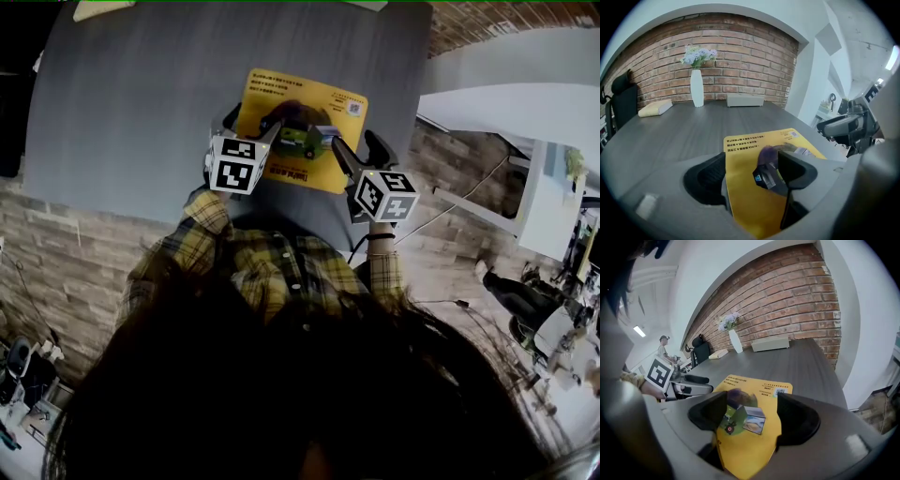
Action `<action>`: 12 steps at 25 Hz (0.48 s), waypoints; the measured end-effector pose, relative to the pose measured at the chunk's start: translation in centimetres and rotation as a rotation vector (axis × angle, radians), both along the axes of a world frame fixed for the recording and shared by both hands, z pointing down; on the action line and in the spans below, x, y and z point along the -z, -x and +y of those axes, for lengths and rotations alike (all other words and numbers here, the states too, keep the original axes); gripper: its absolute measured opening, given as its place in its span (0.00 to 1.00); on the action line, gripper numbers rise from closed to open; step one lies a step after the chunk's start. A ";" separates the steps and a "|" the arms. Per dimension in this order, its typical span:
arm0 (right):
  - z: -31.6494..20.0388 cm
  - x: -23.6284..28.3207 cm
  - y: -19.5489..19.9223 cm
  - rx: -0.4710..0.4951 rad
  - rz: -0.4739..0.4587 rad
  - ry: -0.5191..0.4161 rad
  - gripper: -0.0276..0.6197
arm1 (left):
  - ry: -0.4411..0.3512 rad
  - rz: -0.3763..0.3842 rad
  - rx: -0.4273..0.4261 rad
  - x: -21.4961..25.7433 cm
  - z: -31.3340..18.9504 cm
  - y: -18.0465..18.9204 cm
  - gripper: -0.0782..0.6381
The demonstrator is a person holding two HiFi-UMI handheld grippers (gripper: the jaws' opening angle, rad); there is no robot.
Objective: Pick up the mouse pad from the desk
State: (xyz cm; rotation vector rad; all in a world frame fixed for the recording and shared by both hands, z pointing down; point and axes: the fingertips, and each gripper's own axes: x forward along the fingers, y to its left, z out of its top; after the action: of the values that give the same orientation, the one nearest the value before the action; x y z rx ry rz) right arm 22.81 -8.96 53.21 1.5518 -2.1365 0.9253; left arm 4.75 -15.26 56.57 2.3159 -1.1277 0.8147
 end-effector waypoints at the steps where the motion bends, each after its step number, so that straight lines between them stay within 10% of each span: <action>1: 0.1 -0.3 -0.1 -0.003 -0.003 0.007 0.54 | 0.010 -0.005 0.001 -0.4 0.0 0.1 0.61; 12: -0.1 -2.3 -0.4 -0.028 -0.045 0.051 0.54 | 0.093 -0.061 0.000 -4.3 0.0 0.7 0.61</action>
State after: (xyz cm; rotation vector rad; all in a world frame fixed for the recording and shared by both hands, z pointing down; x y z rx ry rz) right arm 23.21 -9.07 55.51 1.5538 -2.1096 1.0247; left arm 4.08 -15.23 60.92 2.2285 -1.0910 0.9234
